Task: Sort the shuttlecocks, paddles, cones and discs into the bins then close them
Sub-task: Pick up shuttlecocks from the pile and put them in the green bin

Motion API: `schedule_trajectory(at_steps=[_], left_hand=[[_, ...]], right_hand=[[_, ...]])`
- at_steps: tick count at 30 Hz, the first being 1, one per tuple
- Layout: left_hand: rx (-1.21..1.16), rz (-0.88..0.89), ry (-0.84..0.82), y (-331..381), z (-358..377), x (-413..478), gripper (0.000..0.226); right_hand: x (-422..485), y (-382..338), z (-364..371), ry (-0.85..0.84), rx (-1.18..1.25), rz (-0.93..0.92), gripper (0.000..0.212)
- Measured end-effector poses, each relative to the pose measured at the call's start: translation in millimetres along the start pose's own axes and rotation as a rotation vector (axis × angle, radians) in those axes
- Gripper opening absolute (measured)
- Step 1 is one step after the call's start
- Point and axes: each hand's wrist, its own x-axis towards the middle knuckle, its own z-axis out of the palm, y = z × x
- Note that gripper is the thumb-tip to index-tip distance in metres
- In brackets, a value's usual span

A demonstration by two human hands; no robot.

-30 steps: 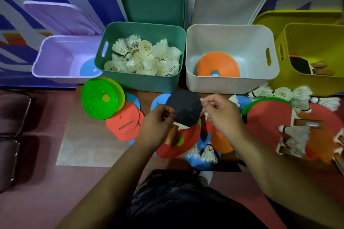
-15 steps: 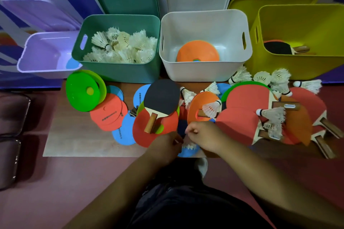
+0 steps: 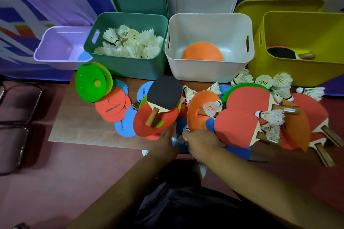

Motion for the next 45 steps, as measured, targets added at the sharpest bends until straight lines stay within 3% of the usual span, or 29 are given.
schedule_trajectory(at_steps=[8, 15, 20, 25, 30, 32, 42, 45], left_hand=[[0.009, 0.048, 0.175, 0.2, -12.1, -13.5, 0.046], [-0.073, 0.185, 0.378, 19.0, -45.9, -26.9, 0.025], [-0.217, 0.179, 0.366, 32.1, -82.8, -29.8, 0.032], [-0.351, 0.156, 0.519, 31.7, -121.6, -26.8, 0.031], [-0.645, 0.148, 0.601, 17.6, -158.5, -24.6, 0.022], [-0.696, 0.157, 0.636, 13.5, -173.6, -26.1, 0.020], [-0.741, 0.173, 0.667, 1.9, -251.2, -17.2, 0.023], [-0.770, 0.168, 0.681, -0.7, -276.6, -10.9, 0.022]], right_hand=[[2.1, -4.6, -9.9, 0.099, -0.009, 0.045, 0.014], [10.6, 7.8, -37.3, 0.184, 0.236, 0.122, 0.017], [21.2, 15.7, -65.5, 0.199, 0.402, 0.134, 0.007], [28.6, 5.2, -105.6, 0.265, 0.594, 0.152, 0.013], [36.1, -24.7, -145.8, 0.199, 1.186, 0.198, 0.008], [43.3, -37.2, -159.5, 0.225, 1.305, 0.209, 0.006], [90.4, -87.5, -206.1, 0.359, 1.400, 0.221, 0.004], [104.3, -98.5, -215.2, 0.388, 1.391, 0.219, 0.013]])
